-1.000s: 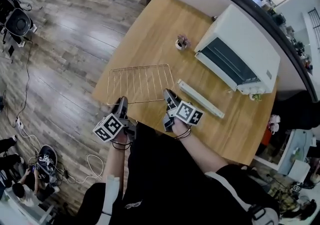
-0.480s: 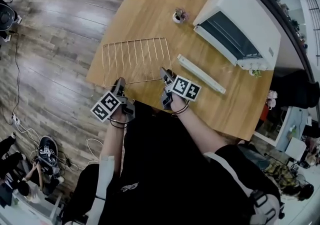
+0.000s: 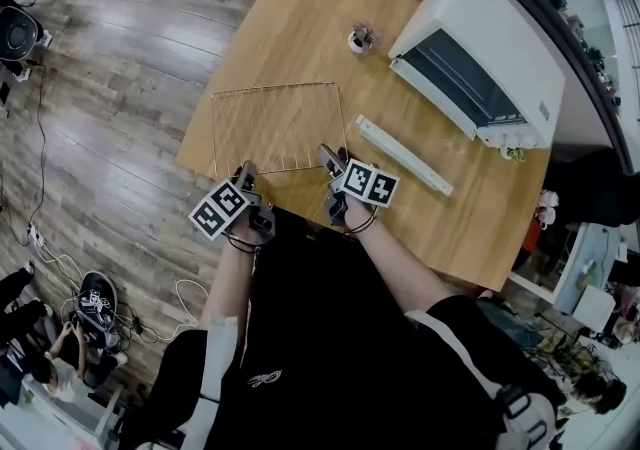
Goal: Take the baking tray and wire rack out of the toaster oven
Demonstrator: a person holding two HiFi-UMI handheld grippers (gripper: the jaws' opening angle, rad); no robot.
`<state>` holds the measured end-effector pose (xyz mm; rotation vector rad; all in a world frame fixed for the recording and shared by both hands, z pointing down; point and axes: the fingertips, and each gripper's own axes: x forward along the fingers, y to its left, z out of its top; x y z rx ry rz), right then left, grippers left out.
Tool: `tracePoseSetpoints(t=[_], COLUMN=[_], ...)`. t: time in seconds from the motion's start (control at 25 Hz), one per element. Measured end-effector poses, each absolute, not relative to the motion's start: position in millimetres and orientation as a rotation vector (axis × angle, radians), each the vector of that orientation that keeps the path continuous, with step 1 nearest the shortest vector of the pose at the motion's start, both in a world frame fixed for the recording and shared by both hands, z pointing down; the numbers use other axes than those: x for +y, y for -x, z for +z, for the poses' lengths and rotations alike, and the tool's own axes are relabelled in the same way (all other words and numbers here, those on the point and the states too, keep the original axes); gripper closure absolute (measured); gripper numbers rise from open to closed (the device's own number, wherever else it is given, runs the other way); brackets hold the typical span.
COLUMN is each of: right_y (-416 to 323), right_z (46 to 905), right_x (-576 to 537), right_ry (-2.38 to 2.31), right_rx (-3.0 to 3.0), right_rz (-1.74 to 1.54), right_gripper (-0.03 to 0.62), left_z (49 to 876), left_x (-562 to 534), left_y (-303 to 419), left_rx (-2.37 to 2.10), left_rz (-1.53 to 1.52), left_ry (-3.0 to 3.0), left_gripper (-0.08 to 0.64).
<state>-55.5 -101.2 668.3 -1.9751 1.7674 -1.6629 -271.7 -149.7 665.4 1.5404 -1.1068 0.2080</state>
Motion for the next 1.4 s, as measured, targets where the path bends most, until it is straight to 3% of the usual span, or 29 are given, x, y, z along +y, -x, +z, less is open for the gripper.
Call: tracePoseSetpoints(t=[0.12,0.24,0.4,0.92,1.4], right_y=[57.1,58.1,56.6,66.2,-0.2], right_z=[665.8,665.6,666.8,633.4,569.5], right_x=[-101.5,-102.8,-101.9,-104.6,-76.2], right_ry=[1.987,2.0,2.058,2.058,2.25], right_rx=[1.814,1.863,1.983,2.128,1.891], right_rz=[-1.662,-1.663,-1.628,-1.443,-1.157], right_gripper=[0.28,0.252,0.233,0.233,0.233], left_z=[669.3,669.8,672.0,630.9,587.1], left_x=[-144.4,-139.7,-131.7,-142.4,-168.2], left_y=[272.6,273.8,274.9,264.6,120.3], left_rx=[-1.09,-1.087,-1.109,-1.057,-0.625], left_rz=[0.208,0.229,0.286,0.247,0.362], left_ry=[-1.49,-1.474,-1.475,-1.63,-1.931], left_gripper=[0.425,0.333,0.302,0.302,0.302])
